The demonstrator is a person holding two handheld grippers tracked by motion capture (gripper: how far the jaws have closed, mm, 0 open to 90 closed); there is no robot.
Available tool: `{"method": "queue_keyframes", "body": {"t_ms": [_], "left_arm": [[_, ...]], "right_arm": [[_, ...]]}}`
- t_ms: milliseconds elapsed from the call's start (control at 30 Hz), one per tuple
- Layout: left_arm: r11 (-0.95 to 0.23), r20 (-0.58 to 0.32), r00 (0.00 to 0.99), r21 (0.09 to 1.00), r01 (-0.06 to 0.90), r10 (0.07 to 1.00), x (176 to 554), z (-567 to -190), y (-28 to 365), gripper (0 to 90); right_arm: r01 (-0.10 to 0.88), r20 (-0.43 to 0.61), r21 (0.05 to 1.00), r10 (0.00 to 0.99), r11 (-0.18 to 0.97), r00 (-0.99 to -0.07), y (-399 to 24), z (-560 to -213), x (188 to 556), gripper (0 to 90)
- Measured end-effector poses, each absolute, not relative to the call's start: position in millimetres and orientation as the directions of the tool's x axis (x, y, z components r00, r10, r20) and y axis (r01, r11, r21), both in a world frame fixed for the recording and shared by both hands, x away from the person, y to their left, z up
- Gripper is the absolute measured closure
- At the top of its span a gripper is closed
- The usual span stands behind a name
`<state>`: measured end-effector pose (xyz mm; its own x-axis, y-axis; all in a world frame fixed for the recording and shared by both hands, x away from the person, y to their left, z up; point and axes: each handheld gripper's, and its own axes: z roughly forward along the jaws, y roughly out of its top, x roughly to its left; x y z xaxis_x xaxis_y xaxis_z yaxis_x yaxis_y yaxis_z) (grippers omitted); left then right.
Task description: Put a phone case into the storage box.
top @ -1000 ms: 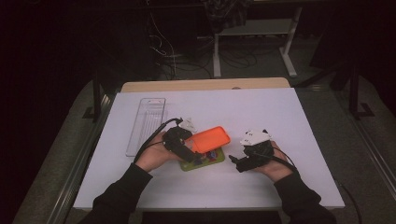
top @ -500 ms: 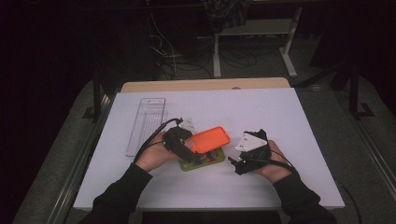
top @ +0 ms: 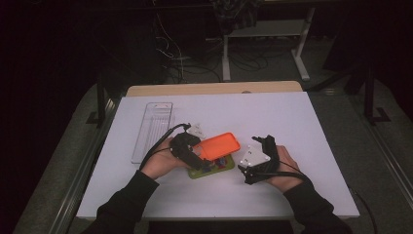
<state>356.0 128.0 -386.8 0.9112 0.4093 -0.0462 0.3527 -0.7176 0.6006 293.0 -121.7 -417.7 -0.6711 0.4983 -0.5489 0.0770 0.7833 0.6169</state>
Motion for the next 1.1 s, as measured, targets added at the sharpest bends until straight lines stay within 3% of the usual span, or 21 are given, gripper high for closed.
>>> {"method": "queue_keyframes", "body": {"t_ms": [600,733,1100], "left_arm": [[-0.703,-0.063,0.909,0.612,0.361,0.412,355,-386,128,15.9],[-0.701,-0.067,0.906,0.611,0.368,0.417,354,-386,127,15.9],[-0.716,-0.052,0.913,0.603,0.352,0.405,355,-385,128,15.9]], "right_arm": [[-0.039,-0.701,0.514,0.393,0.857,-0.595,-114,-420,287,0.5],[-0.081,-0.748,0.45,0.325,0.89,-0.578,-113,-420,286,0.5],[-0.115,-0.798,0.403,0.287,0.908,-0.53,-107,-423,283,0.6]]}}
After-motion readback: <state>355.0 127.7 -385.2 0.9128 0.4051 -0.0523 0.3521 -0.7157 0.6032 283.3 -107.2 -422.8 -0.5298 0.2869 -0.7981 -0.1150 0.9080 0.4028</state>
